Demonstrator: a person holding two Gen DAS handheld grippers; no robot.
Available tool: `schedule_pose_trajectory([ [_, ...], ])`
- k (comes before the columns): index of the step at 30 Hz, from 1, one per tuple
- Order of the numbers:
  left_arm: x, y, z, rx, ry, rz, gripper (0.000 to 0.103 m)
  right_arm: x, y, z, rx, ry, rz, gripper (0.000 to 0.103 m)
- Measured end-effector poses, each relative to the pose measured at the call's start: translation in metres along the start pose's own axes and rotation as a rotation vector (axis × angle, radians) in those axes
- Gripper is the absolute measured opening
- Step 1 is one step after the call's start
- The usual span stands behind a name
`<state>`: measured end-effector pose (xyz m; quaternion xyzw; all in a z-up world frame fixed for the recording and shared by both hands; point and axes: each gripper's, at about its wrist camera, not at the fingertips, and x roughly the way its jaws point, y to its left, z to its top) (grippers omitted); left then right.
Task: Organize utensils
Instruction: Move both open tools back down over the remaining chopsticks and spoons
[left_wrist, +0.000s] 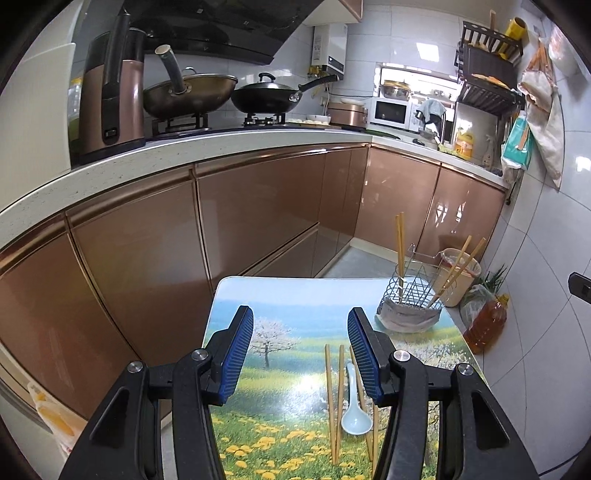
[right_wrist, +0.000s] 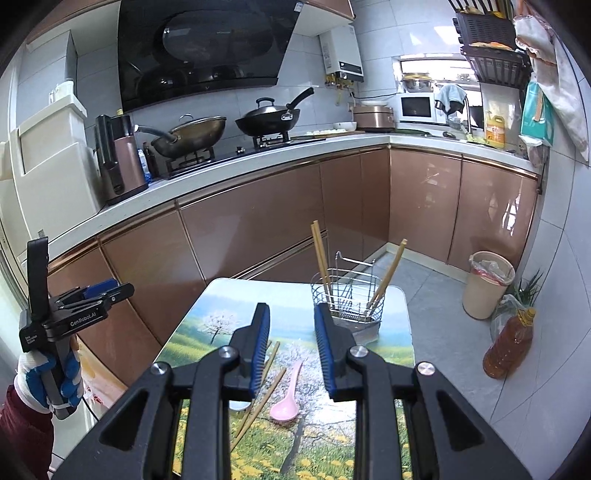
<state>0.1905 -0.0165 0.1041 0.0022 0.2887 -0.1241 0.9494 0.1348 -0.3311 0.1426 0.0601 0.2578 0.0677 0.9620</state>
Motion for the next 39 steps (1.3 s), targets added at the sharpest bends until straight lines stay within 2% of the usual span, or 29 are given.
schedule_pose_trajectory([
  [10, 0.016, 0.009, -0.018, -0.001, 0.066, -0.007, 0.053, 0.029, 0.012, -0.020, -0.006, 0.090, 0.017, 0.024],
  [25, 0.085, 0.016, -0.049, -0.008, 0.238, -0.040, 0.053, 0.104, 0.019, -0.051, -0.007, 0.270, 0.045, 0.024],
  [32, 0.135, 0.013, -0.065, 0.000, 0.364, -0.062, 0.052, 0.155, 0.021, -0.070, 0.002, 0.389, 0.077, 0.023],
  [39, 0.197, 0.006, -0.073, -0.009, 0.535, -0.094, 0.049, 0.217, 0.019, -0.090, 0.044, 0.550, 0.112, 0.023],
])
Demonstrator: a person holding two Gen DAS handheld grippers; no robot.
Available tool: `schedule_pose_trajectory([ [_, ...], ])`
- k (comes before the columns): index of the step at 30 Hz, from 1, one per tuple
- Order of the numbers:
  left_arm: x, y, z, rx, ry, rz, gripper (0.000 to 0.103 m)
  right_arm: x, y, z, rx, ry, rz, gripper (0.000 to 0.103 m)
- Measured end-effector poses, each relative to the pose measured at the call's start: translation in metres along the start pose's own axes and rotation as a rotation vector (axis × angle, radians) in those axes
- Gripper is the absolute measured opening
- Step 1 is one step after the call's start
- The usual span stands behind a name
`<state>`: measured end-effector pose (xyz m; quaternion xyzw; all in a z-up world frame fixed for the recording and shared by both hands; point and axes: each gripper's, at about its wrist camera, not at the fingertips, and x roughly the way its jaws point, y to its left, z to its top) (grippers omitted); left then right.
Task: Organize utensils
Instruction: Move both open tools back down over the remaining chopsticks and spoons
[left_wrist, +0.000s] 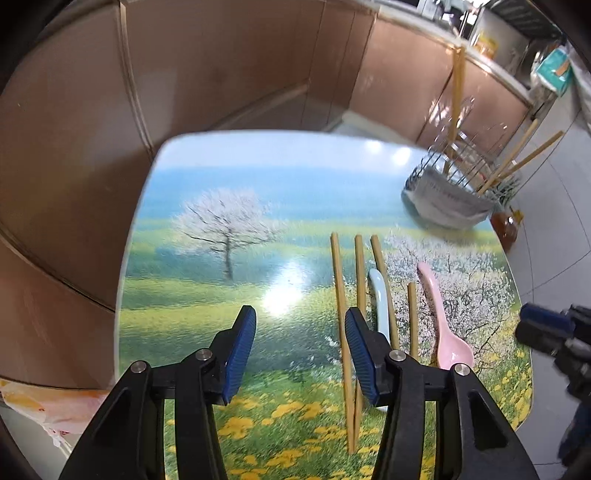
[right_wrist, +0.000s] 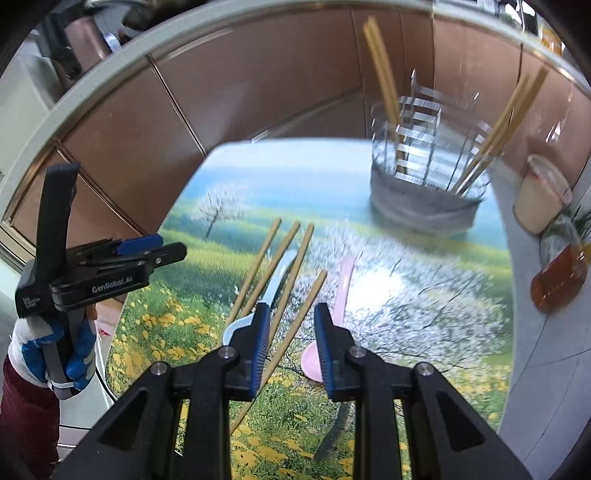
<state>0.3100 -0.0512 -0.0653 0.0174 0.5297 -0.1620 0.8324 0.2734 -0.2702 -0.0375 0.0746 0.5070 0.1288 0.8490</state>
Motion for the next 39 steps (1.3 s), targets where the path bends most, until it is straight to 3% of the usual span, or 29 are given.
schedule_pose_trajectory([
  [4, 0.030, -0.007, 0.016, 0.016, 0.082, -0.013, 0.049, 0.029, -0.005, 0.010, 0.007, 0.071, 0.005, 0.023],
  [13, 0.079, -0.026, 0.037, 0.058, 0.168, 0.001, 0.046, 0.083, -0.012, 0.019, 0.016, 0.187, 0.010, 0.023],
  [27, 0.107, -0.030, 0.045, 0.064, 0.207, 0.008, 0.045, 0.117, -0.012, 0.026, 0.033, 0.234, 0.010, 0.023],
  [39, 0.118, -0.037, 0.045, 0.093, 0.217, 0.015, 0.033, 0.139, 0.000, 0.032, 0.013, 0.264, -0.010, 0.023],
])
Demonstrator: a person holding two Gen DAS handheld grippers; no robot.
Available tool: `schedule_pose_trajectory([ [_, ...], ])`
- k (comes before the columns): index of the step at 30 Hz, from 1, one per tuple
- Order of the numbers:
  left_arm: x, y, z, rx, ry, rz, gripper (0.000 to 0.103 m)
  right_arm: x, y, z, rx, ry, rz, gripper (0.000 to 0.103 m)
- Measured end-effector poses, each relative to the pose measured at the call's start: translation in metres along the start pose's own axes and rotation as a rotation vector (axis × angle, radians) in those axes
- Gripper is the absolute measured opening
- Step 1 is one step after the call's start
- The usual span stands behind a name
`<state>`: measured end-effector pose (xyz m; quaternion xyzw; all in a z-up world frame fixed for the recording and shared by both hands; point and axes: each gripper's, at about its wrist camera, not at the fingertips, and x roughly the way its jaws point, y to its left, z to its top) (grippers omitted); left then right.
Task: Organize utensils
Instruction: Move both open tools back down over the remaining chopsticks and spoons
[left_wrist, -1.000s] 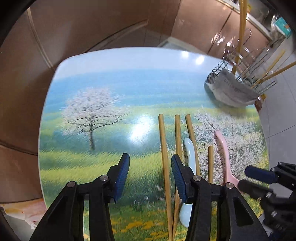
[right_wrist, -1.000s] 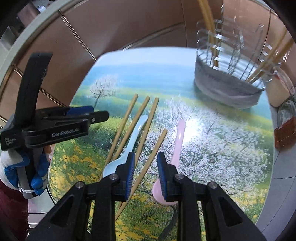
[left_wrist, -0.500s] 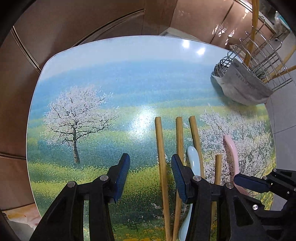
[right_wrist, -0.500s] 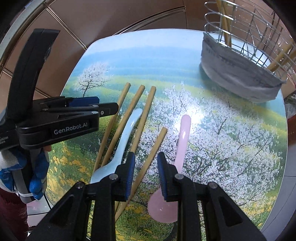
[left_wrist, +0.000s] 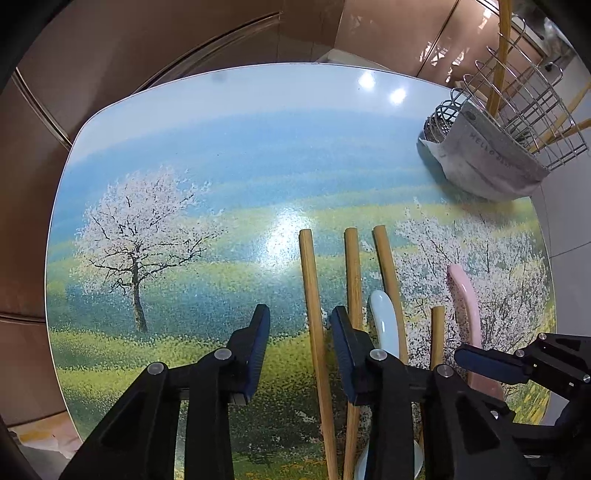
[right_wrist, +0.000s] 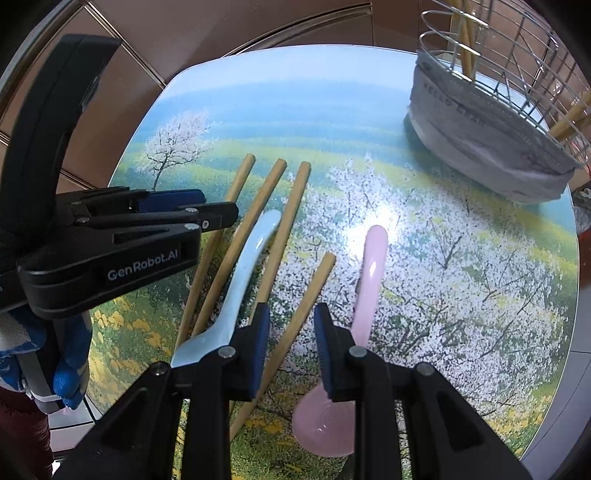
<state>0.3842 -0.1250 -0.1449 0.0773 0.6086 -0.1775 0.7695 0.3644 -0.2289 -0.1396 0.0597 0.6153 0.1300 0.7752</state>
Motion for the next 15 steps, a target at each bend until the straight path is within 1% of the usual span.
schedule_pose_trajectory([
  [7, 0.001, 0.000, 0.004, 0.021, -0.010, 0.018, 0.028, 0.009, 0.008, 0.006, -0.011, 0.013, -0.019, 0.023],
  [15, 0.002, -0.009, 0.003, 0.043, -0.019, 0.038, 0.028, 0.012, 0.008, 0.006, -0.019, 0.021, -0.033, 0.023],
])
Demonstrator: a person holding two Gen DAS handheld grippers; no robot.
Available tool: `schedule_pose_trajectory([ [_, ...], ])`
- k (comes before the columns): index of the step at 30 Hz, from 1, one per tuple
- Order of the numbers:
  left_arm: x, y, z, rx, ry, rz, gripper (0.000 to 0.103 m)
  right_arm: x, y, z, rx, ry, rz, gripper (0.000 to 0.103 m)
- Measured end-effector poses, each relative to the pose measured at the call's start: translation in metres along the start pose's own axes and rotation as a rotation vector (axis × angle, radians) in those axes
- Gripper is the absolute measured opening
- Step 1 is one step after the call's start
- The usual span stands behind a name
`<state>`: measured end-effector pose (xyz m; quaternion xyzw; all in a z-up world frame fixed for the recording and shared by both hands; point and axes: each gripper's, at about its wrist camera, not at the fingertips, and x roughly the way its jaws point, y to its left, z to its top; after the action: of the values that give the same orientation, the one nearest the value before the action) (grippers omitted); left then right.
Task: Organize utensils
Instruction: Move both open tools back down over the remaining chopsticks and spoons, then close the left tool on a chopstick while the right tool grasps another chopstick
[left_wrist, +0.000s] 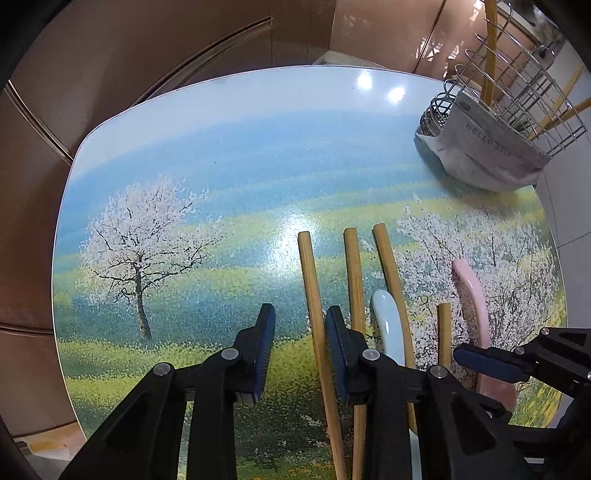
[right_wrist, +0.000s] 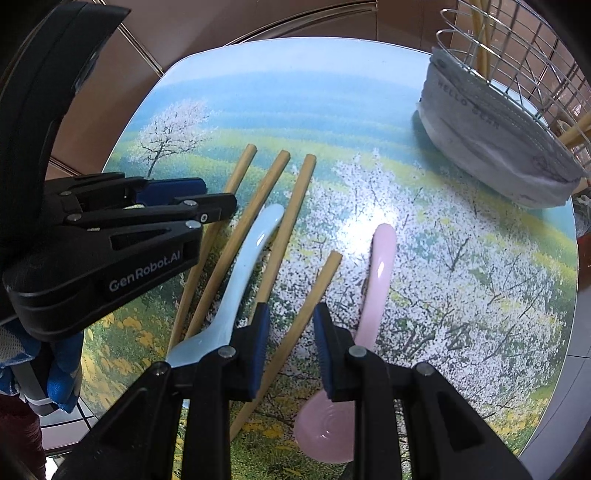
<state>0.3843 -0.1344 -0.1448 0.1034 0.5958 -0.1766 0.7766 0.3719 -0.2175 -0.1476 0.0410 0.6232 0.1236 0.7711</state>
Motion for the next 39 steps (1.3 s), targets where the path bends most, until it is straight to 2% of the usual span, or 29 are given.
schedule_pose_trajectory([
  [11, -0.001, -0.005, 0.003, 0.007, -0.002, 0.014, 0.021, 0.009, 0.002, 0.002, -0.015, 0.010, -0.019, 0.021],
  [30, -0.001, -0.014, 0.000, 0.079, -0.019, 0.024, 0.021, 0.009, 0.002, -0.001, -0.060, 0.027, -0.048, 0.013],
  [39, -0.004, -0.013, -0.007, 0.123, -0.017, 0.024, 0.014, 0.009, 0.007, -0.002, -0.096, 0.048, -0.058, 0.009],
])
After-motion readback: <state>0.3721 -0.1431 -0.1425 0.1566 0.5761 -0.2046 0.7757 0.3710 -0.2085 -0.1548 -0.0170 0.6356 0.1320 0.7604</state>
